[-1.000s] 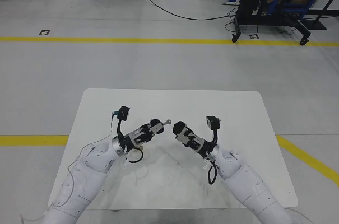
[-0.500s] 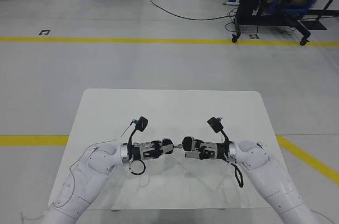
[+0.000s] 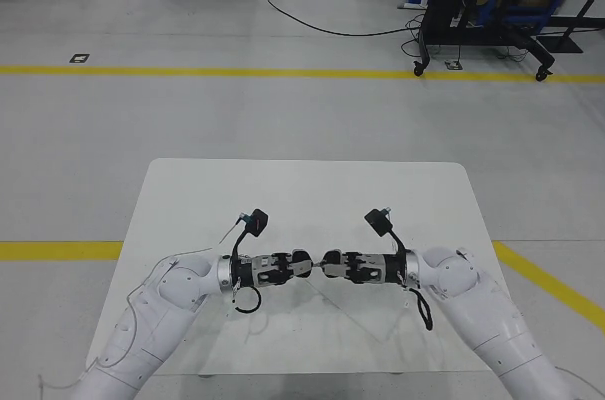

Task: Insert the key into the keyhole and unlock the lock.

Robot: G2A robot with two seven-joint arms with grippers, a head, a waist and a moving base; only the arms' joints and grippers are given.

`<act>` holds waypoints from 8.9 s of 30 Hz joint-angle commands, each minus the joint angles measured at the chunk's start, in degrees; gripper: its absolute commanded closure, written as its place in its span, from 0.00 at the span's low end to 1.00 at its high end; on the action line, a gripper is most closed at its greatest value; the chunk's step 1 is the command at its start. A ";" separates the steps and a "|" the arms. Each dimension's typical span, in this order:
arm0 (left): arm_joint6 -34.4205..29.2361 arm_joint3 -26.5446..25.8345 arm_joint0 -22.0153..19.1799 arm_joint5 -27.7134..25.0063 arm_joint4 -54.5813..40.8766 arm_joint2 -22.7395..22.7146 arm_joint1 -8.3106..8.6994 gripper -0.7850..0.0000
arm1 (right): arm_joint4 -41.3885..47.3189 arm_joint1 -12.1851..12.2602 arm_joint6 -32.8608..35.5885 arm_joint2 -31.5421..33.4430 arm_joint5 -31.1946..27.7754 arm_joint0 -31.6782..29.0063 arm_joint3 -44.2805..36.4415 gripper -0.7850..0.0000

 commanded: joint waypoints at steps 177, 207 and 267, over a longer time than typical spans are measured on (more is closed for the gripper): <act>0.96 7.84 -17.25 63.28 -53.10 13.50 4.95 1.00 | -70.20 -0.90 -48.26 9.48 -7.13 -4.88 -24.92 1.00; 12.47 1.57 -16.30 75.91 -51.28 11.62 3.43 1.00 | -124.72 2.07 -28.49 -5.42 -8.50 -0.73 -46.61 1.00; 12.55 1.40 -12.55 76.21 -49.95 6.49 0.60 1.00 | -125.33 -1.33 -19.86 -10.66 -8.25 1.70 -42.56 0.00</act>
